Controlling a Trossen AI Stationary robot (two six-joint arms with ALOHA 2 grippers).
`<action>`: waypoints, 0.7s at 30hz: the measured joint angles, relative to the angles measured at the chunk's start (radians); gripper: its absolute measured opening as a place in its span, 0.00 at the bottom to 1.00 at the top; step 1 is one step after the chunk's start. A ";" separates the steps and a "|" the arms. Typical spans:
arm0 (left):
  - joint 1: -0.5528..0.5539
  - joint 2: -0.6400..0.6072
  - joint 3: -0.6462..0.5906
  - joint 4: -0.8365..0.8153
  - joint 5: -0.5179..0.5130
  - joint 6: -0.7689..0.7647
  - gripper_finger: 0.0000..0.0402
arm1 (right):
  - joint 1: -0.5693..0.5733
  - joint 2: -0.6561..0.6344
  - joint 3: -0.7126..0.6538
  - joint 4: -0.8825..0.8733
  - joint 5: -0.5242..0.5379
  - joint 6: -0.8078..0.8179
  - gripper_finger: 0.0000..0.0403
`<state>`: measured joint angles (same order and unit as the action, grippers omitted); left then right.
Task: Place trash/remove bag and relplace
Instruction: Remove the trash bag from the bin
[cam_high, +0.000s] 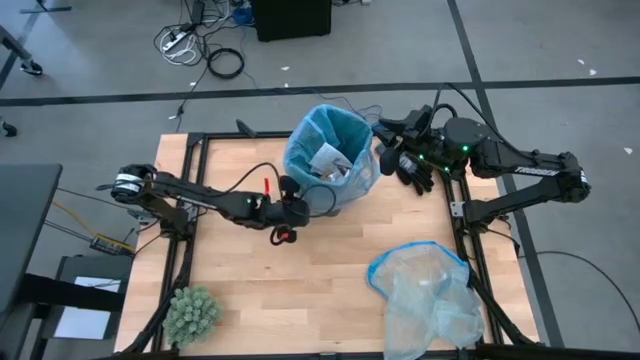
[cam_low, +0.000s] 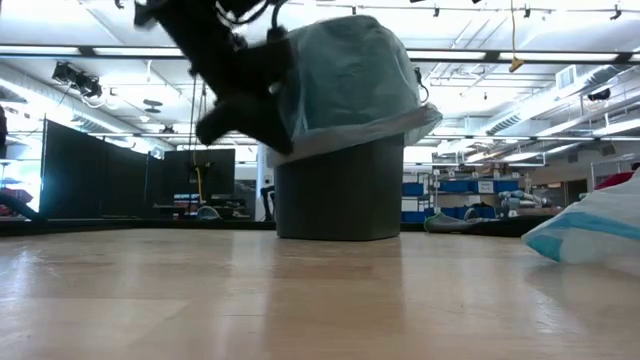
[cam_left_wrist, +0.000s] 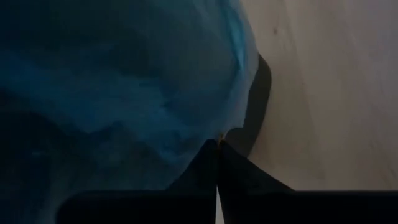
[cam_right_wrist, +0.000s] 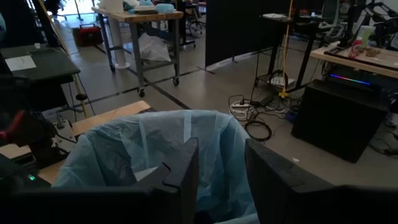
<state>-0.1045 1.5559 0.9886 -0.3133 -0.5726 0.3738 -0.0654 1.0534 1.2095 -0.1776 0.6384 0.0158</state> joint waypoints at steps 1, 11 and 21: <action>-0.007 -0.006 0.037 -0.079 0.000 -0.014 0.01 | 0.000 0.000 0.000 -0.001 0.000 0.004 0.28; -0.064 -0.073 0.461 -0.642 0.067 -0.212 0.01 | 0.000 0.000 0.000 -0.013 0.000 0.018 0.26; -0.082 -0.079 0.714 -0.718 0.077 -0.255 0.00 | 0.020 0.000 0.000 -0.243 -0.010 0.207 0.25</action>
<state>-0.1868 1.4773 1.7023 -1.0313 -0.4953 0.1188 -0.0450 1.0534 1.2091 -0.4206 0.6282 0.2226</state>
